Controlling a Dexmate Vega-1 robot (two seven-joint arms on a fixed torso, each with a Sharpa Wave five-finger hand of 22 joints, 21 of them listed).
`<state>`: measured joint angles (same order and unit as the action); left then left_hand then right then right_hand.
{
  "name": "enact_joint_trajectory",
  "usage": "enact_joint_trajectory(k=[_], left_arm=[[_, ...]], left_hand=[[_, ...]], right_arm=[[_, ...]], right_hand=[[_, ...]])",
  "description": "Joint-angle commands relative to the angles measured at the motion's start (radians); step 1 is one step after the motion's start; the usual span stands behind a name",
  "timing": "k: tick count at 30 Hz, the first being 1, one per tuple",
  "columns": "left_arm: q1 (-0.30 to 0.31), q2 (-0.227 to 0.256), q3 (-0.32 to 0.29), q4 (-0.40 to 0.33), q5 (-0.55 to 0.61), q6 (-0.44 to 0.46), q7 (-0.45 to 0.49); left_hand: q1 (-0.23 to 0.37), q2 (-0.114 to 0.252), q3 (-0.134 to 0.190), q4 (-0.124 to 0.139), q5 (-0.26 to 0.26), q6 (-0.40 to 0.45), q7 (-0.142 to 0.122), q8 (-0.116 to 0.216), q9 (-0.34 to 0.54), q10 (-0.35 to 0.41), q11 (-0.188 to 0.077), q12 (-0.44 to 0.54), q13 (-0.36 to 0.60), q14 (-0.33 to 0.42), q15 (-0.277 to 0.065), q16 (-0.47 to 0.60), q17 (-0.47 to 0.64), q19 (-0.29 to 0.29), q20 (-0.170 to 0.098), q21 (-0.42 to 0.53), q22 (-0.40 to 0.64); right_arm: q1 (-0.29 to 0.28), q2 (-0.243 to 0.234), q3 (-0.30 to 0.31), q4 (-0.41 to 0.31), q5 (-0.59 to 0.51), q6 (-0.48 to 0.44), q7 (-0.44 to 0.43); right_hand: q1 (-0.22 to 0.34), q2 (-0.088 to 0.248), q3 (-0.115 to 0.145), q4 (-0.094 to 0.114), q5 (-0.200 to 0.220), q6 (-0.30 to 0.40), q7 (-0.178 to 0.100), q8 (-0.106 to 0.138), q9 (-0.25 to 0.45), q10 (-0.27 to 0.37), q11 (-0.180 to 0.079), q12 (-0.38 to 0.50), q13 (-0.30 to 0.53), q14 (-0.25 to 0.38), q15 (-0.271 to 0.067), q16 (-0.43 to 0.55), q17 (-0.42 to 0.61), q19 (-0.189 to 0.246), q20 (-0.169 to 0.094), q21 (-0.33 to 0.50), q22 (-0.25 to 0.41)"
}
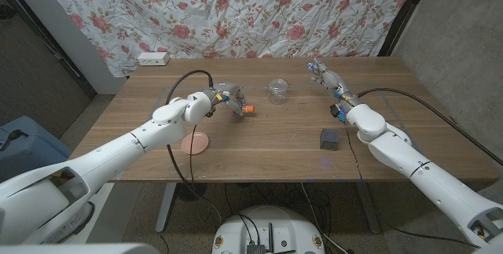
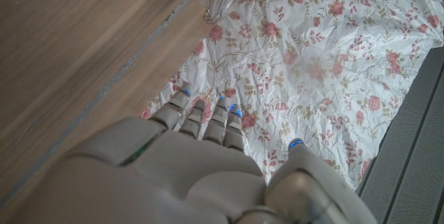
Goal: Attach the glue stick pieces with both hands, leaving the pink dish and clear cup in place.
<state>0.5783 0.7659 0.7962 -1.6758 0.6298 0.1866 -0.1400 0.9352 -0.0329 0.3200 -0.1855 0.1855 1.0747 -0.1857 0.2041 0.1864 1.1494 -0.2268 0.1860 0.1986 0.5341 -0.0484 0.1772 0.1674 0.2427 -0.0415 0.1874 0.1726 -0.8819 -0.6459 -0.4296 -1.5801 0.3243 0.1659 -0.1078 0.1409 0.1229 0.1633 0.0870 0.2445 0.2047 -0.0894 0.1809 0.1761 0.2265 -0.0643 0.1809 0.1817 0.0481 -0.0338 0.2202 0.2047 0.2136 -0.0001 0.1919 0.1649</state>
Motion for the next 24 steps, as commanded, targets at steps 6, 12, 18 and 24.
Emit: enact_joint_trajectory(k=[6, 12, 18, 24], left_arm=[[-0.036, -0.012, 0.034, 0.024, 0.066, 0.009, -0.064], [-0.046, -0.010, 0.039, 0.020, 0.086, 0.014, -0.086], [-0.053, -0.006, 0.047, 0.003, 0.115, 0.035, -0.125], [-0.054, 0.003, 0.051, -0.022, 0.147, 0.055, -0.158]], left_hand=[[-0.081, 0.047, 0.022, 0.027, 0.003, -0.019, -0.009, 0.000, 0.016, -0.026, 0.003, 0.000, 0.002, -0.015, -0.150, -0.001, 0.002, -0.016, -0.004, -0.002, 0.000], [-0.099, 0.033, 0.013, 0.027, 0.003, -0.057, -0.019, -0.006, 0.019, -0.069, 0.002, -0.005, 0.001, -0.031, -0.146, 0.000, 0.003, -0.031, 0.003, -0.002, 0.000], [-0.120, 0.012, 0.000, 0.026, 0.003, -0.096, -0.024, -0.015, 0.016, -0.125, 0.002, -0.007, -0.001, -0.048, -0.143, 0.001, 0.004, -0.045, 0.009, -0.001, 0.000], [-0.140, -0.009, -0.014, 0.027, 0.003, -0.130, -0.026, -0.018, 0.014, -0.166, 0.002, -0.006, -0.001, -0.068, -0.141, -0.001, 0.004, -0.060, 0.018, -0.003, 0.000]], right_arm=[[-0.016, 0.017, 0.016, 0.007, 0.083, 0.008, 0.000], [-0.024, 0.010, 0.017, 0.004, 0.083, 0.016, -0.004], [-0.030, 0.010, 0.020, -0.003, 0.087, 0.012, -0.013], [-0.031, 0.008, 0.019, -0.006, 0.079, 0.013, -0.021]], right_hand=[[-0.014, 0.002, 0.006, 0.004, 0.003, 0.000, 0.001, 0.001, 0.000, -0.005, 0.008, 0.002, -0.001, -0.009, -0.005, -0.006, 0.002, -0.005, -0.003, -0.005, 0.003], [-0.014, 0.003, 0.008, 0.004, 0.003, 0.001, 0.004, 0.002, 0.000, -0.004, 0.007, 0.003, -0.001, -0.007, -0.003, -0.006, 0.002, -0.006, -0.004, -0.005, 0.003], [-0.014, 0.004, 0.011, 0.003, 0.003, 0.002, 0.003, 0.003, 0.000, -0.003, 0.006, 0.004, -0.001, -0.005, -0.001, -0.006, 0.002, -0.006, -0.004, -0.005, 0.003], [-0.014, 0.005, 0.013, 0.002, 0.004, 0.003, 0.002, 0.004, 0.000, -0.003, 0.006, 0.004, -0.001, -0.005, 0.001, -0.006, 0.002, -0.006, -0.003, -0.005, 0.003]])
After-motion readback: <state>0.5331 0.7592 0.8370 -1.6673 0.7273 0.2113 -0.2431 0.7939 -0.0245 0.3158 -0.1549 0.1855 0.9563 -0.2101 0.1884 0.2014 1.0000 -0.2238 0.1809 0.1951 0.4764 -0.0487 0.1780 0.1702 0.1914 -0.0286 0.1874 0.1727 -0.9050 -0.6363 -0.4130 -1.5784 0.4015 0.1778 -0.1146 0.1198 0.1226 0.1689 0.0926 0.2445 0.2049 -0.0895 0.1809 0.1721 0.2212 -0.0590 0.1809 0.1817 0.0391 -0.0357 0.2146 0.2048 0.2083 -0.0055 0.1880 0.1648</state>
